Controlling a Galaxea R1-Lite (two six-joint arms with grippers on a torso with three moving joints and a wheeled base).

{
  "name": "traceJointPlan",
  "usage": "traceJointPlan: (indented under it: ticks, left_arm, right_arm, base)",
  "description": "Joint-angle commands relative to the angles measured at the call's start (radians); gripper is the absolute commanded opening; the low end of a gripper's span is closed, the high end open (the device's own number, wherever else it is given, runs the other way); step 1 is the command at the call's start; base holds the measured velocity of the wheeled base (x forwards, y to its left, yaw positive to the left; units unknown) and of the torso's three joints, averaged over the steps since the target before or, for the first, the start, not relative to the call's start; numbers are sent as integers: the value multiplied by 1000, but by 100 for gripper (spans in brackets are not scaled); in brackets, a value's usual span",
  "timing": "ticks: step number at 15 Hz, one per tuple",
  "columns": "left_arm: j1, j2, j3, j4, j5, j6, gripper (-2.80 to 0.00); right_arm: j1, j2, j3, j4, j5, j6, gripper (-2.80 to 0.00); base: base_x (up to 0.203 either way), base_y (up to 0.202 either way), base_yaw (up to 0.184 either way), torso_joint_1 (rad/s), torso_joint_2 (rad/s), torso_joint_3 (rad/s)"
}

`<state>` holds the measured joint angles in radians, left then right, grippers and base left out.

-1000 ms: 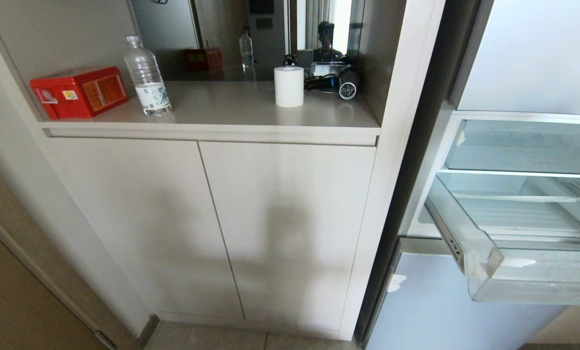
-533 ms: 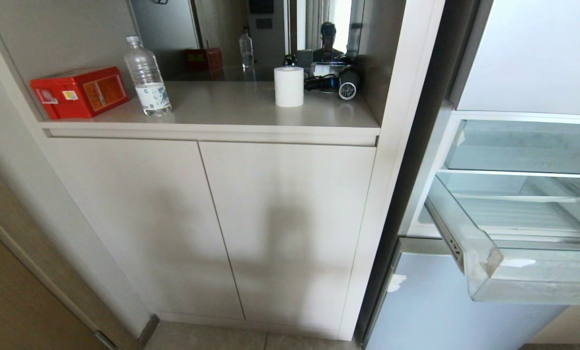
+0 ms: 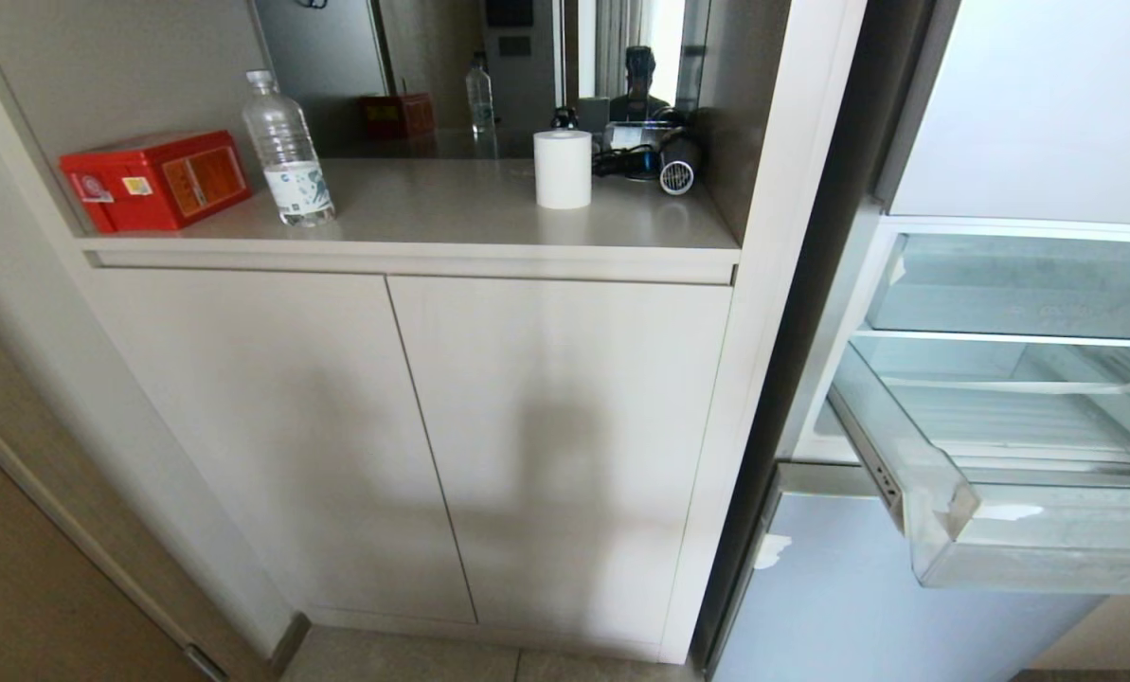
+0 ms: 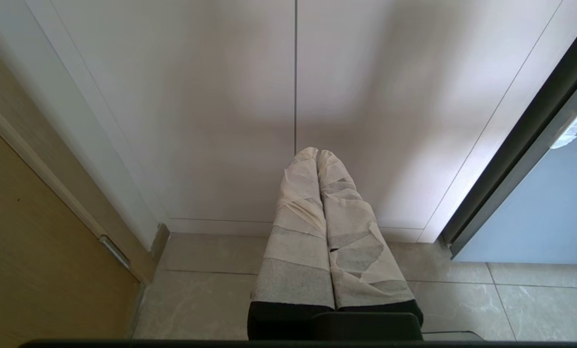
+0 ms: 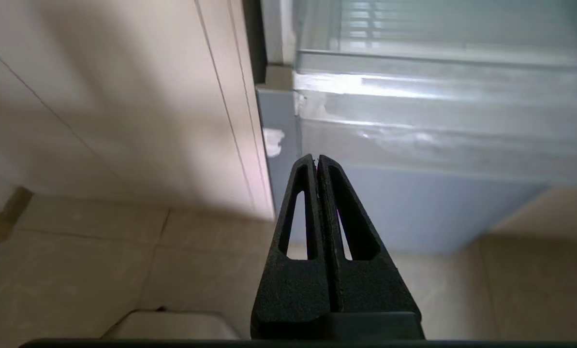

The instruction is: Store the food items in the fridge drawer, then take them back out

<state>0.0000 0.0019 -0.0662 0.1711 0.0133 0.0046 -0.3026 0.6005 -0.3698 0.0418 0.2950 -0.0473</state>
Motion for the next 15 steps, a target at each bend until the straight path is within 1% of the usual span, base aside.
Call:
traceJointPlan:
  ticks: [1, 3, 4, 5, 7, 9, 10, 11, 15]
  left_arm:
    - [0, 0, 0, 1, 1, 0, -280]
    - [0, 0, 0, 1, 1, 0, -280]
    - [0, 0, 0, 1, 1, 0, -280]
    - [0, 0, 0, 1, 1, 0, -280]
    - [0, 0, 1, 1, 1, 0, -280]
    - [0, 0, 0, 1, -1, 0, -280]
    - [0, 0, 0, 1, -1, 0, -280]
    - [0, 0, 0, 1, 0, 0, -280]
    - [0, 0, 0, 1, 1, 0, -280]
  right_arm:
    - [100, -114, 106, -97, -35, -31, -280]
    - [194, -217, 218, -128, -114, -106, -280]
    - [223, -281, 272, -134, -171, -130, -280]
    - [244, -357, 310, -131, -210, -141, -280]
    - [269, -530, 338, -77, -227, -144, -280]
    - [284, -610, 356, -47, -236, -111, -280]
    - [293, -604, 367, -37, -244, -79, -280]
    - [293, -602, 370, -34, -269, -65, -280]
    - [295, -602, 370, -36, -280, -12, -280]
  base:
    - [0, 0, 0, 0, 0, 0]
    - [0, 0, 0, 0, 0, 0]
    - [0, 0, 0, 0, 0, 0]
    - [0, 0, 0, 0, 0, 0]
    - [0, 0, 0, 0, 0, 0]
    - [0, 0, 0, 0, 0, 0]
    - [0, 0, 0, 0, 0, 0]
    - [0, 0, 0, 0, 0, 0]
    - [0, 0, 0, 0, 0, 0]
